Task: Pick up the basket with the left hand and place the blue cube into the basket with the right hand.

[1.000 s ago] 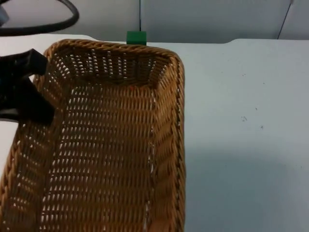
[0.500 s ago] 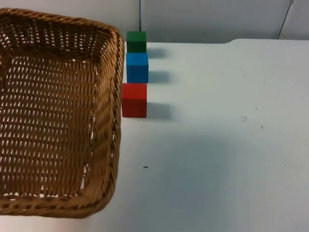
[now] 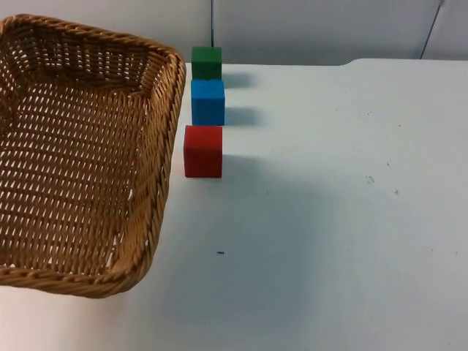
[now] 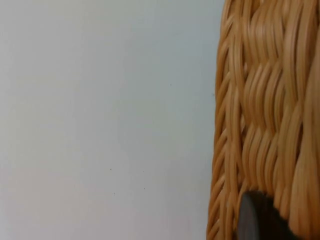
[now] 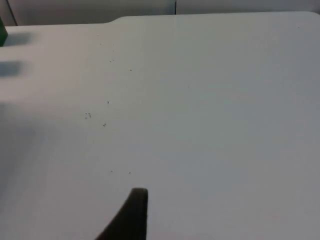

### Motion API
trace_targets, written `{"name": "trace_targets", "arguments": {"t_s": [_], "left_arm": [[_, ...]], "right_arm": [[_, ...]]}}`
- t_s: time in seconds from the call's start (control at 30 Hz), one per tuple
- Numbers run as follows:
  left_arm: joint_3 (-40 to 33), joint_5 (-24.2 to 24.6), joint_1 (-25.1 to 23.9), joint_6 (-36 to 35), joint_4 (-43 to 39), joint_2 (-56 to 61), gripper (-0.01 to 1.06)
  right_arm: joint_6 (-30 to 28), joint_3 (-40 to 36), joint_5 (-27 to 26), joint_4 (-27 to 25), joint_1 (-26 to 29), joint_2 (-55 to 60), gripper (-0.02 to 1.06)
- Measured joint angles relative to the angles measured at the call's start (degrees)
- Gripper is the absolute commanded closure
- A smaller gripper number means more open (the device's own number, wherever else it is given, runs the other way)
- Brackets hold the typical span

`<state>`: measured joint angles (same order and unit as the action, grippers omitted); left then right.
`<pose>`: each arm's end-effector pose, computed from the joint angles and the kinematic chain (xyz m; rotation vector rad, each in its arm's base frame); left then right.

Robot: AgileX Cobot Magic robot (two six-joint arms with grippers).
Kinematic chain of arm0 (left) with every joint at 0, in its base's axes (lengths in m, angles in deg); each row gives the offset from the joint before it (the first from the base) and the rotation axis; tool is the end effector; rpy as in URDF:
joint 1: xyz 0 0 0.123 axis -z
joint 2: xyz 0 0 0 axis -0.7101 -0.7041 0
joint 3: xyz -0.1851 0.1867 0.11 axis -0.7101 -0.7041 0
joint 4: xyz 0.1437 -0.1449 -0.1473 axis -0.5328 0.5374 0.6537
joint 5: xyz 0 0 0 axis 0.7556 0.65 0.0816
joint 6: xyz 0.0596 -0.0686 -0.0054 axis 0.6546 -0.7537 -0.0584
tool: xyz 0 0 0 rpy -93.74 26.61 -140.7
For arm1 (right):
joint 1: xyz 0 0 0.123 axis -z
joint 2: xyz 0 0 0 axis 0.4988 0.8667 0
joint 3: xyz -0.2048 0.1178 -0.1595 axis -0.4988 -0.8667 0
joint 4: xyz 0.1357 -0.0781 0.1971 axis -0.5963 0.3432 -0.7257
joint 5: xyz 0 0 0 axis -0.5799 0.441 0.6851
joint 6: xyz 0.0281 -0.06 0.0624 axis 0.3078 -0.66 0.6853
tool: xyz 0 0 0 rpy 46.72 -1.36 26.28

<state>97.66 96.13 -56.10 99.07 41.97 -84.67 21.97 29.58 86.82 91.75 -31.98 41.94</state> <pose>0.3323 0.0175 0.2194 0.0495 2.8079 -0.6953 -0.0067 -0.0102 0.2792 0.0429 2.0502 -0.0823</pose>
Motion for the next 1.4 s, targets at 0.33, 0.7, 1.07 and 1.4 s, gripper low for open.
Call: {"name": "trace_targets", "arguments": {"t_s": [0.33,0.7,1.07,1.4], "left_arm": [[0.0,1.7,-4.1,0.0,-1.2,-1.4,1.05],[0.0,4.3,-4.1,0.9,-0.7,-1.4,1.05],[0.1,7.4,-4.2,3.4,4.9,2.3,1.05],[0.1,7.8,-4.2,3.4,4.1,2.3,1.05]], "right_arm": [[-6.1,1.5,0.1,-5.0,0.0,0.0,0.01],[-18.7,12.9,-7.4,-18.1,0.0,15.2,0.02],[-26.3,22.5,-16.2,-27.3,0.0,37.6,0.02],[-31.8,26.3,-20.0,-32.8,0.0,52.4,0.03]]}}
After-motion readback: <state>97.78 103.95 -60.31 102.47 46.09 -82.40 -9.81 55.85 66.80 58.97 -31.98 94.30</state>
